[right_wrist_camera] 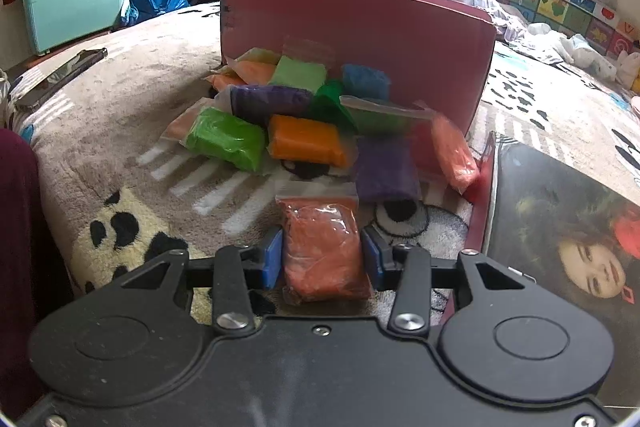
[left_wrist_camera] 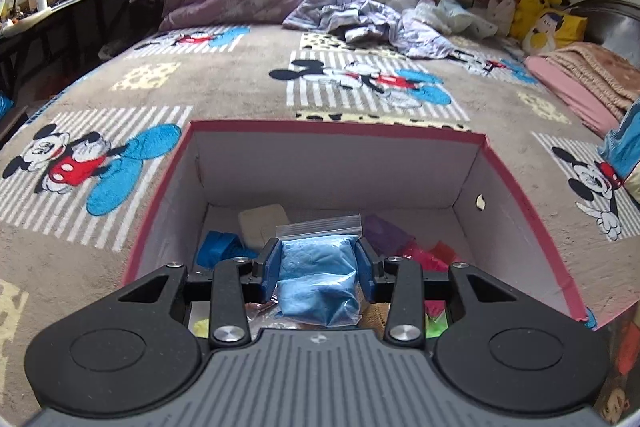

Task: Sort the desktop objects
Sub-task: 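Carry the light blue packet into the pink box and open the left gripper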

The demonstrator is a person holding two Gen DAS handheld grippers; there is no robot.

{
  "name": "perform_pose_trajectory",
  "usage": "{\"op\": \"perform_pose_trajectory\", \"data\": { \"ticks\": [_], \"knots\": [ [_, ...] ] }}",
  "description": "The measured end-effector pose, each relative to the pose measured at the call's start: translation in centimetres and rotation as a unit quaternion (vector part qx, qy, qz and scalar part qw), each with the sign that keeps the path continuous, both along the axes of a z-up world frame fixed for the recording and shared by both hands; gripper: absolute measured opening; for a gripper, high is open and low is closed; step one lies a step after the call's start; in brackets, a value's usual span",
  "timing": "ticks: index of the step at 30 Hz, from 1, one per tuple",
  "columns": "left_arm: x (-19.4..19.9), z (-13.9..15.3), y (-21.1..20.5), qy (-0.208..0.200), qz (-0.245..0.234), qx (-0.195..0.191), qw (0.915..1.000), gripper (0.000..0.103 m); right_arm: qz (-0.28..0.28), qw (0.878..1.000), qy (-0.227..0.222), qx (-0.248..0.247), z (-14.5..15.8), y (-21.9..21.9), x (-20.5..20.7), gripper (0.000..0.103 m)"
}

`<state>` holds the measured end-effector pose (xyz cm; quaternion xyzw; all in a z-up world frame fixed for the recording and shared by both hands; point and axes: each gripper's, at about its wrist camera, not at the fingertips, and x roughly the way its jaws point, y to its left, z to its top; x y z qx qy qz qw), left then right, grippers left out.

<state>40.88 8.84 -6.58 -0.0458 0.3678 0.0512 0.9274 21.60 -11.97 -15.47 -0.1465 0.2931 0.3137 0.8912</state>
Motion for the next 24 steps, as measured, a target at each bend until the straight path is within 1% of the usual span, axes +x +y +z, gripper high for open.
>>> {"op": "perform_pose_trajectory", "data": {
  "ticks": [2,5,11,14,15,16,17,18,19,21,24],
  "knots": [
    [0.6,-0.4,-0.2,0.008,0.002,0.006,0.9999,0.038,0.000,1.000,0.001,0.001,0.0,0.0,0.0,0.042],
    [1.3,-1.1,-0.2,0.019,0.006,0.001,0.9998,0.038,0.000,1.000,0.002,0.002,0.0,0.0,0.0,0.042],
    [2.5,-2.0,-0.3,0.035,0.021,0.020,0.9990,0.038,0.001,1.000,0.005,0.007,-0.1,-0.1,0.1,0.042],
    [2.8,-2.1,-0.1,0.040,0.028,0.019,0.9986,0.038,0.003,1.000,0.004,0.008,-0.2,-0.1,0.2,0.042],
    [2.9,-2.0,-0.2,0.041,0.027,0.017,0.9987,0.040,0.003,1.000,0.004,0.008,-0.2,-0.1,0.2,0.042],
    [3.0,-2.0,-0.2,0.043,0.026,0.016,0.9986,0.047,0.004,1.000,0.004,0.009,-0.2,-0.2,0.2,0.042],
    [3.0,-1.9,-0.2,0.044,0.025,0.013,0.9986,0.051,0.004,1.000,0.004,0.009,-0.2,-0.2,0.2,0.042],
    [2.9,-1.8,-0.2,0.042,0.027,0.010,0.9987,0.057,0.005,1.000,0.004,0.009,-0.2,-0.2,0.2,0.042],
    [2.9,-1.7,-0.2,0.040,0.029,0.007,0.9988,0.059,0.005,1.000,0.004,0.009,-0.2,-0.2,0.2,0.042],
    [2.7,-1.7,0.0,0.040,0.033,-0.002,0.9987,0.060,0.004,1.000,0.005,0.010,-0.2,-0.1,0.2,0.042],
    [2.3,-1.7,0.0,0.036,0.036,-0.004,0.9987,0.060,0.004,1.000,0.004,0.010,-0.2,-0.1,0.2,0.042]
  ]
}}
